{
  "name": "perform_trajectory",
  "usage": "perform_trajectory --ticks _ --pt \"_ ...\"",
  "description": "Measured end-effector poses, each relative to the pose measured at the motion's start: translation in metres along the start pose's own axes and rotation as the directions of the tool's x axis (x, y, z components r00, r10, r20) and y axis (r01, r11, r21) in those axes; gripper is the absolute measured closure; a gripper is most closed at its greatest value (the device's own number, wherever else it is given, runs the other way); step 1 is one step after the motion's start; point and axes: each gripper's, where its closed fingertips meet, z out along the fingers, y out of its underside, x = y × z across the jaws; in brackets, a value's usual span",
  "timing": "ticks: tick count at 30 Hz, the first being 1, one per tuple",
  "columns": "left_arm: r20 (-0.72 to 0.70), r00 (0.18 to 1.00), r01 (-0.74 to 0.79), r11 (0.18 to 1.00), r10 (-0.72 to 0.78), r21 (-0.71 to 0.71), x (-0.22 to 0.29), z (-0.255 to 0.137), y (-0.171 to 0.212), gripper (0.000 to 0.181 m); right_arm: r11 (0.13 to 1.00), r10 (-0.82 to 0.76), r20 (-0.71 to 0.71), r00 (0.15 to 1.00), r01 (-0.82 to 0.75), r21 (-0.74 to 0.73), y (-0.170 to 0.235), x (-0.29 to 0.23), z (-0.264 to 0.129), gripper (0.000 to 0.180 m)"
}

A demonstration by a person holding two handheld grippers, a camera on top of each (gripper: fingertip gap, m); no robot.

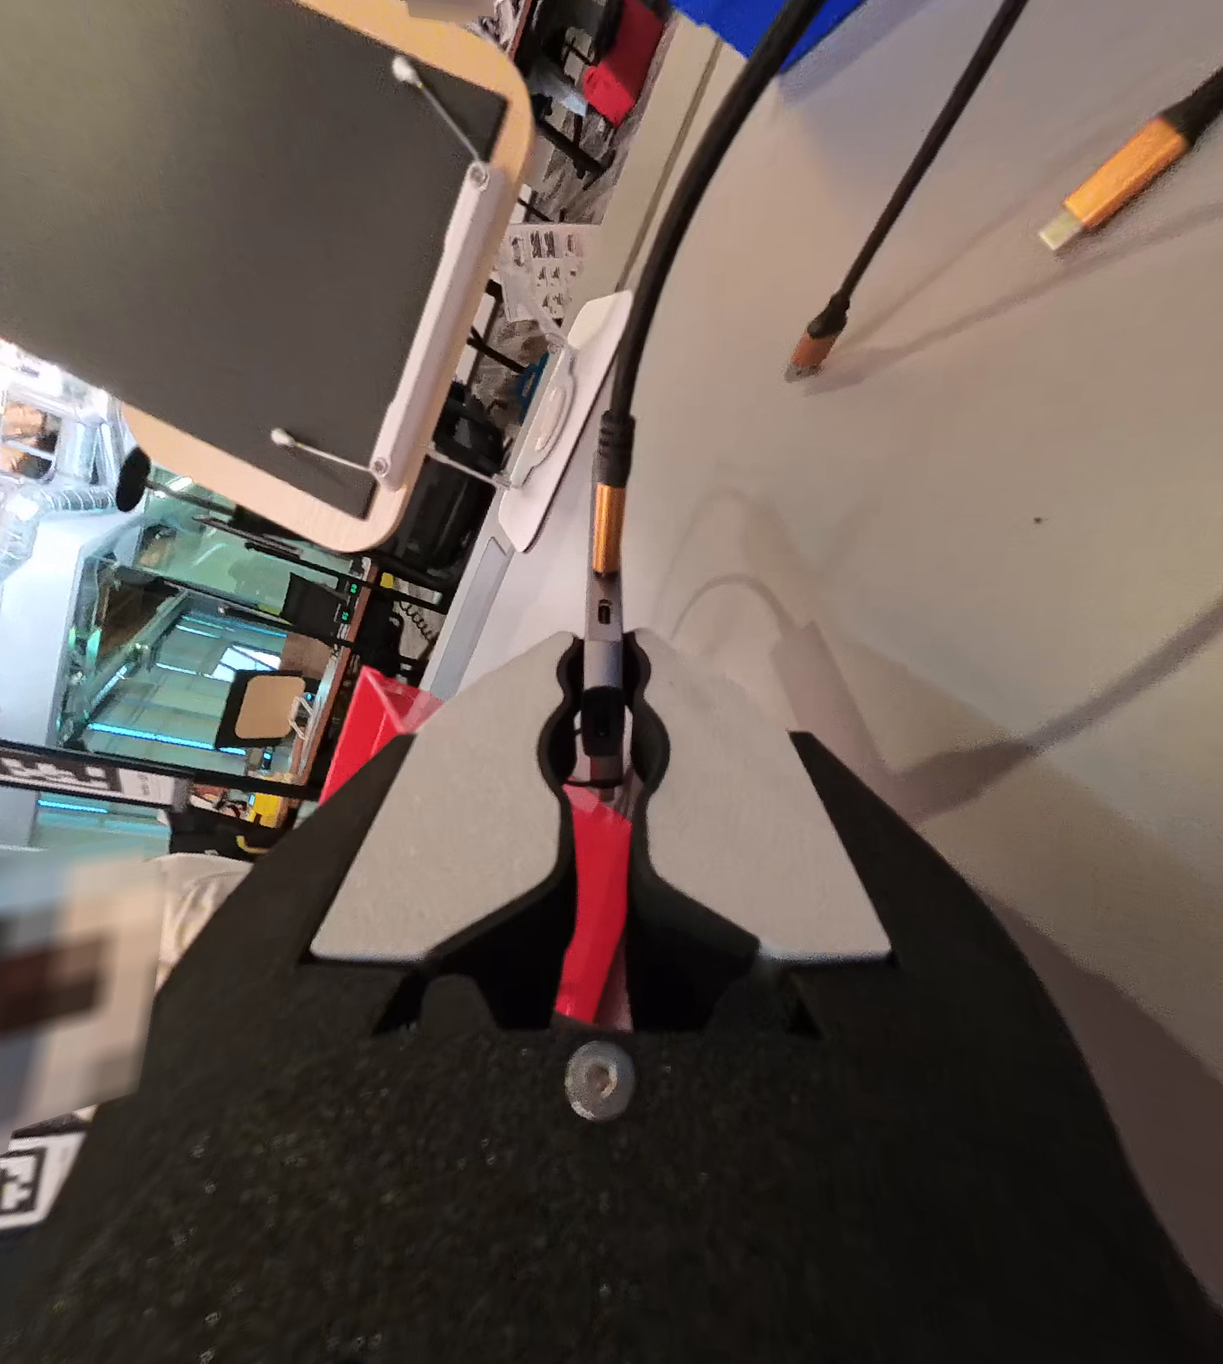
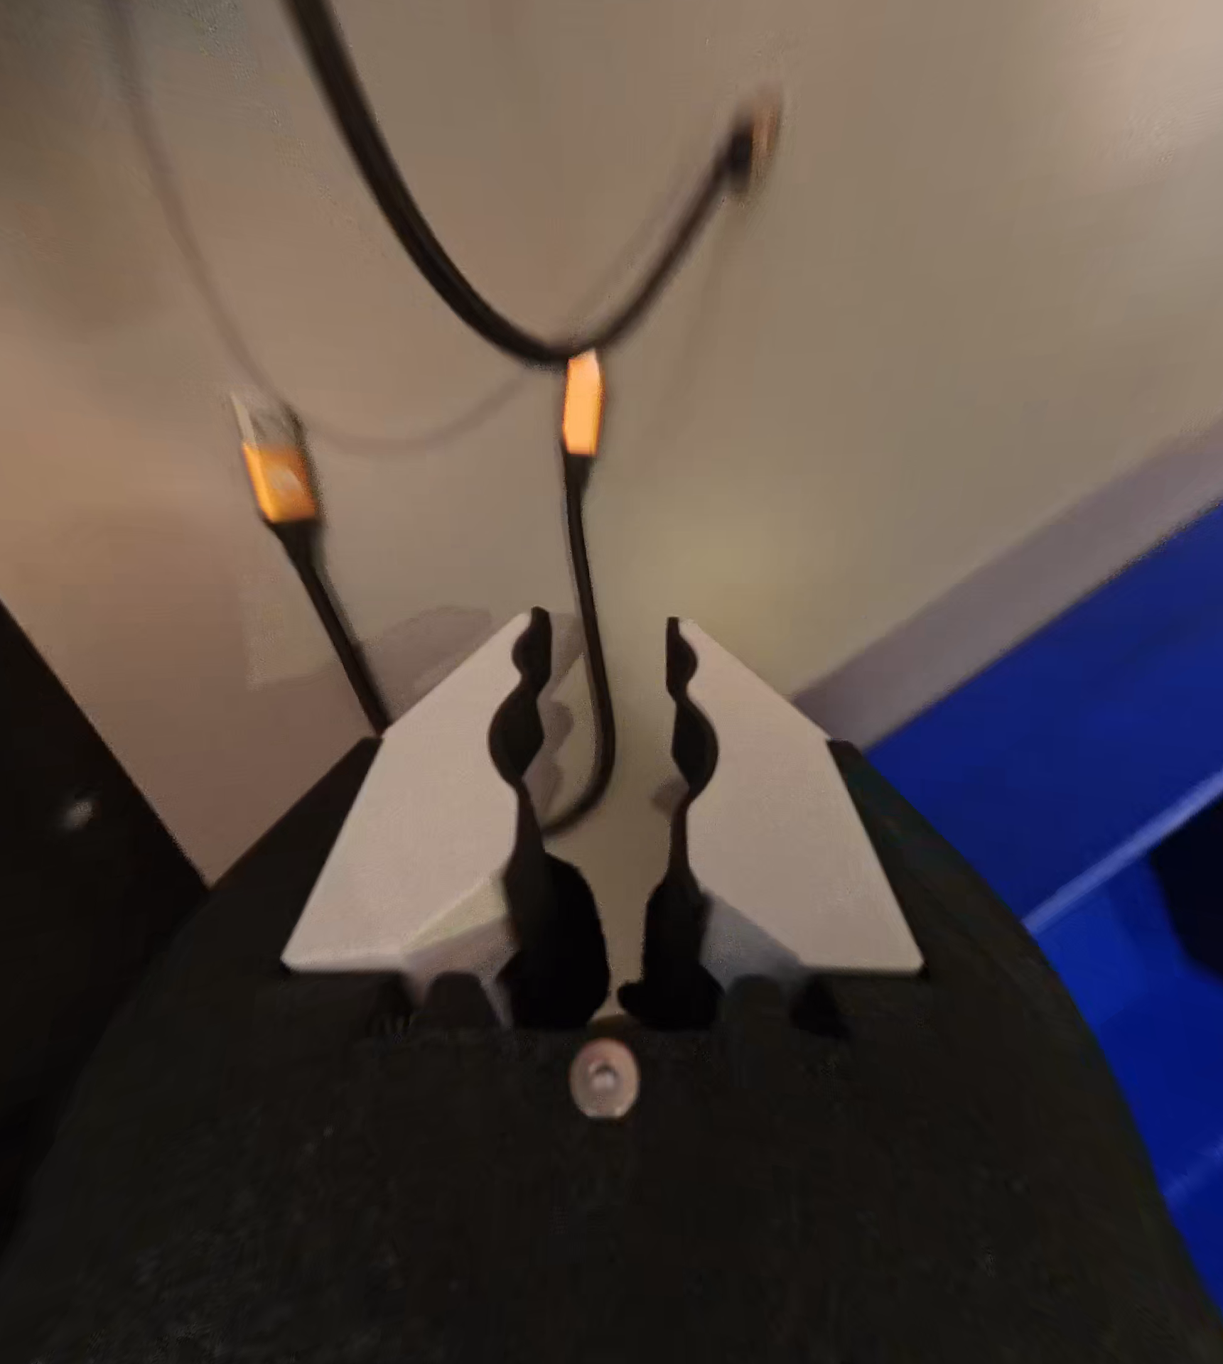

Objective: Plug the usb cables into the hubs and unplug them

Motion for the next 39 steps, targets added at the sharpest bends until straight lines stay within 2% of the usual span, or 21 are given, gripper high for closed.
perform_trajectory --ticks 1,3,5,11,13,15,17,21,26,29,33,39 --pt "0.0 1.0 0.02 1.0 -0.02 -0.003 -0.002 0.0 0.001 0.171 0.992 -0.024 0.009 1.0 0.023 0.125 -0.02 -0.003 0.0 0.15" --pt "-0.012 0.998 0.059 0.998 -0.059 0.004 -0.002 0.001 0.0 0.171 0.959 -0.007 0.032 0.999 -0.002 0.284 -0.044 -0.007 0.005 0.15" --pt "-0.025 0.996 0.085 0.996 -0.085 0.008 -0.001 0.001 0.001 0.171 0.945 0.013 0.037 0.999 -0.024 0.325 -0.048 -0.007 0.019 0.151" --pt "-0.077 0.986 0.154 0.987 -0.151 0.037 0.004 0.0 -0.004 0.172 0.958 -0.055 -0.053 0.997 0.067 0.278 -0.032 -0.004 0.05 0.153" --pt "-0.1 0.979 0.184 0.982 -0.179 0.042 0.006 0.0 -0.006 0.172 0.944 -0.066 -0.07 0.995 0.085 0.318 -0.037 -0.008 0.054 0.168" --pt "-0.116 0.97 0.22 0.974 -0.213 0.05 0.007 0.001 -0.007 0.171 0.941 -0.106 -0.093 0.99 0.13 0.313 -0.037 -0.009 0.054 0.169" --pt "-0.126 0.966 0.232 0.971 -0.224 0.051 0.007 0.002 -0.006 0.171 0.955 -0.116 -0.075 0.99 0.132 0.266 -0.035 -0.011 0.051 0.17" --pt "-0.116 0.972 0.213 0.975 -0.205 0.061 0.008 0.003 -0.008 0.171 0.937 -0.178 0.048 0.983 0.155 0.312 -0.048 -0.035 0.019 0.17" --pt "-0.06 0.997 0.044 0.996 -0.039 0.075 0.013 0.006 -0.016 0.172 0.889 -0.27 0.183 0.945 0.172 0.425 -0.076 -0.073 -0.041 0.17" --pt "-0.018 0.996 -0.08 0.993 0.082 0.09 0.018 0.007 -0.026 0.171 0.874 -0.261 0.158 0.952 0.163 0.458 -0.094 -0.074 -0.059 0.17" --pt "0.042 0.976 -0.218 0.97 0.215 0.106 0.023 0.004 -0.04 0.171 0.91 -0.212 0.106 0.971 0.157 0.383 -0.102 -0.068 -0.045 0.17" --pt "0.09 0.939 -0.34 0.934 0.332 0.109 0.031 -0.002 -0.054 0.172 0.955 -0.137 0.102 0.985 0.104 0.277 -0.1 -0.071 -0.011 0.17"
